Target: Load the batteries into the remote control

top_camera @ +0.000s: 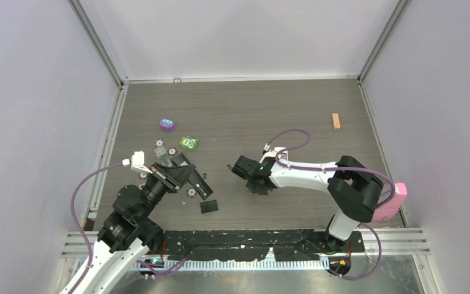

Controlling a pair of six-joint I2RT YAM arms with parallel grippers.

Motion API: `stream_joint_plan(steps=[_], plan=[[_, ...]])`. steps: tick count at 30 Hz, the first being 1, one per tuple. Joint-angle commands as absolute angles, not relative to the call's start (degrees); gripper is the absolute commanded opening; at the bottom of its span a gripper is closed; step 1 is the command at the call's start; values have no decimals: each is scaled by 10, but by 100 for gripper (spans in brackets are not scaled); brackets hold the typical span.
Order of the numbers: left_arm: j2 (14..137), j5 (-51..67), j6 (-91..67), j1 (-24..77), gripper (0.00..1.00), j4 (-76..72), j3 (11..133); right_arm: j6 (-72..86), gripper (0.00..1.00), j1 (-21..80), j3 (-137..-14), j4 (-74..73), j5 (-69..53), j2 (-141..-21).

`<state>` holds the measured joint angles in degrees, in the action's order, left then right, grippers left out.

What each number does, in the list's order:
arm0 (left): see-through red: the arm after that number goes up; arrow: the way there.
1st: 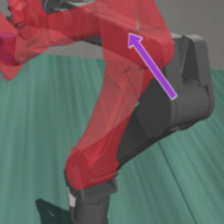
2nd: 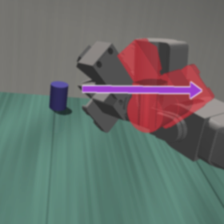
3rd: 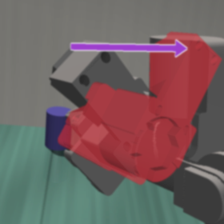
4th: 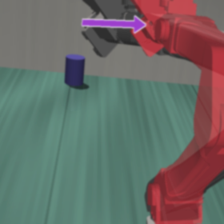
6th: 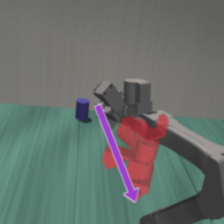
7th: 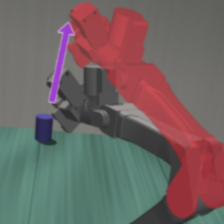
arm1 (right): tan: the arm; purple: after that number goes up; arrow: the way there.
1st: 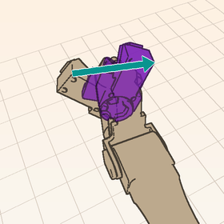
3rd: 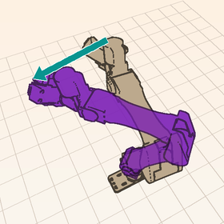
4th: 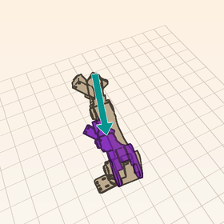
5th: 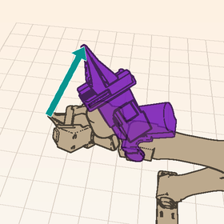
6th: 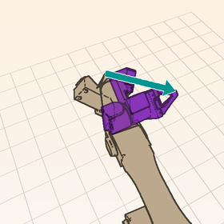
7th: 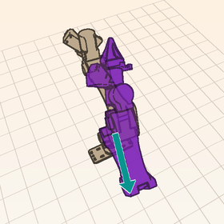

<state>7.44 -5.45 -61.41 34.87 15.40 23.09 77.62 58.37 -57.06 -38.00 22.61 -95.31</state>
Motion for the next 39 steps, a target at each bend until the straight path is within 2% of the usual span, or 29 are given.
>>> stream_joint_plan(steps=[1, 5, 10, 12, 16, 20, 23, 27, 32, 39], plan=[[105, -14, -620, 349, 0, 86, 225, 825, 15, 584, -586, -386, 245, -966], [117, -5, -626, 348, 0, 72, 218, 818, 29, 583, -597, -392, 242, -973], [127, -3, -625, 348, 0, 67, 217, 723, 56, 579, -625, -385, 241, -947], [133, -3, -624, 348, 0, 71, 221, 675, 61, 577, -638, -390, 246, -933], [151, 14, -612, 348, 0, 89, 238, 507, 60, 562, -640, -361, 229, -898], [162, 17, -599, 344, 0, 112, 257, 239, 48, 525, -655, -336, 81, -884], [153, -12, -571, 332, 0, 160, 285, 55, 48, 507, -698, -385, -10, -887], [155, -18, -554, 314, 0, 189, 312, -117, 54, 505, -704, -386, -34, -878], [158, -20, -568, 305, 0, 199, 324, -329, 60, 506, -633, -343, -82, -863], [150, -23, -571, 296, 0, 210, 350, -463, 65, 508, -566, -276, -119, -849]])
